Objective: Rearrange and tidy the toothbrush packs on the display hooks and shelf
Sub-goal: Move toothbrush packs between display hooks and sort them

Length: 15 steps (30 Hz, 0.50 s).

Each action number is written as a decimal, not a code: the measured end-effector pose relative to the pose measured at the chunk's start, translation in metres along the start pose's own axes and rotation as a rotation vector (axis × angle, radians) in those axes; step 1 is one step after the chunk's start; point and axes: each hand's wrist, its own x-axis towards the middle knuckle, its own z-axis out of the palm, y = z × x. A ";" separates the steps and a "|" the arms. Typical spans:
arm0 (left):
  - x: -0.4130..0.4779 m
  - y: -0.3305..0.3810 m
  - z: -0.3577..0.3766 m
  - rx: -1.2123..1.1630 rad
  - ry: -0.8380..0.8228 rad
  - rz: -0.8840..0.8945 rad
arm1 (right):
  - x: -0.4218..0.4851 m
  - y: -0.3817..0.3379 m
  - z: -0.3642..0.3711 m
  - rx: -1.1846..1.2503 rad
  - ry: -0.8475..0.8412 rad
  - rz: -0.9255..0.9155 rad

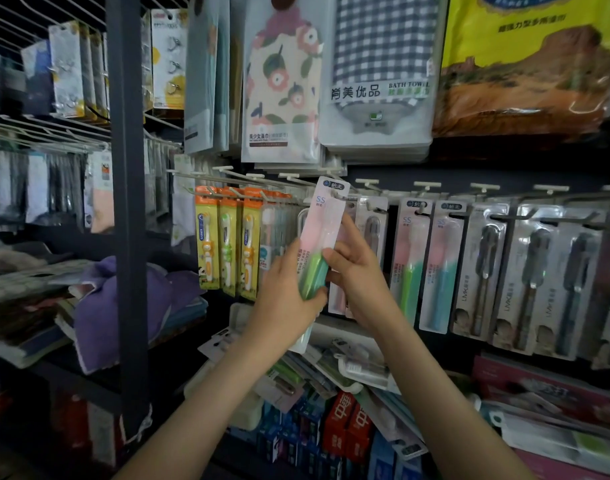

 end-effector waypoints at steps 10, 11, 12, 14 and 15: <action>-0.008 0.014 -0.008 -0.019 0.048 -0.007 | -0.005 -0.014 -0.004 0.078 -0.042 0.042; -0.009 0.016 -0.010 -0.020 0.050 -0.008 | -0.006 -0.015 -0.004 0.098 -0.047 0.050; -0.010 0.017 -0.012 -0.023 0.048 -0.008 | -0.006 -0.016 -0.004 0.112 -0.053 0.057; -0.011 0.021 -0.016 -0.019 0.030 -0.019 | -0.005 -0.016 -0.004 0.134 -0.066 0.068; -0.011 0.023 -0.020 -0.015 0.019 -0.030 | -0.004 -0.017 -0.003 0.144 -0.071 0.075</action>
